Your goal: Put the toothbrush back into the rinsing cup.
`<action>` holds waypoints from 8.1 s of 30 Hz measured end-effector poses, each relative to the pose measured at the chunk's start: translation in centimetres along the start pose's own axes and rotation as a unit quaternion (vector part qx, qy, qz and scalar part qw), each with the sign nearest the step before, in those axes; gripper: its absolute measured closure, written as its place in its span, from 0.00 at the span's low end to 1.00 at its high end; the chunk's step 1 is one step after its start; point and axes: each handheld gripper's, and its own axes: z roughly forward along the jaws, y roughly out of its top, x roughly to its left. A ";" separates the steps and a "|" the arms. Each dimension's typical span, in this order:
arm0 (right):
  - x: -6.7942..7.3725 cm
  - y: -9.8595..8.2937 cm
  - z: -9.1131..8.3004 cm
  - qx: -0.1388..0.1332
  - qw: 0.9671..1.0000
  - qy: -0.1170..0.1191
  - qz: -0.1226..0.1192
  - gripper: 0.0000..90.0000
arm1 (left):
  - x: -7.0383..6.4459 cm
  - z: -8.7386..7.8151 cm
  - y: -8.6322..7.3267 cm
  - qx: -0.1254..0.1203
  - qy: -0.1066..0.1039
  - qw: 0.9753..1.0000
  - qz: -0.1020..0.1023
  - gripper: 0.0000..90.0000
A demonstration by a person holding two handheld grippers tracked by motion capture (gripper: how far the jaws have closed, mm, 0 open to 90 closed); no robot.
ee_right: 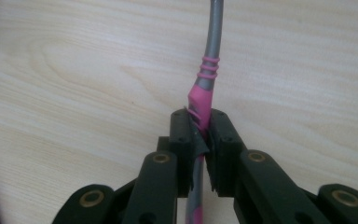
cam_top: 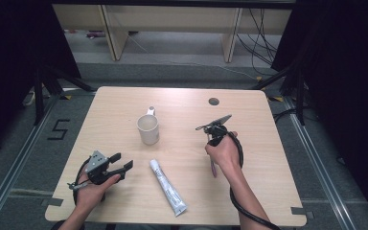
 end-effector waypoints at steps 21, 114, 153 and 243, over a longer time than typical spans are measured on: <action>-0.9 -4.5 -1.1 -0.304 0.938 0.093 -0.136 0.91 | -0.4 -0.1 0.0 -0.002 -0.003 1.000 -0.004 0.40; 2.1 -7.1 -0.7 -0.420 0.883 0.114 -0.174 0.55 | -6.6 5.8 14.4 -0.130 -0.100 0.986 0.034 0.92; -3.7 -8.8 1.6 -0.409 0.901 0.042 -0.141 0.51 | -3.5 5.6 18.4 -0.167 -0.060 0.983 0.044 0.92; -4.2 -9.0 2.4 -0.401 0.907 0.052 -0.117 0.50 | 0.9 12.1 19.8 -0.145 0.004 0.988 0.054 0.92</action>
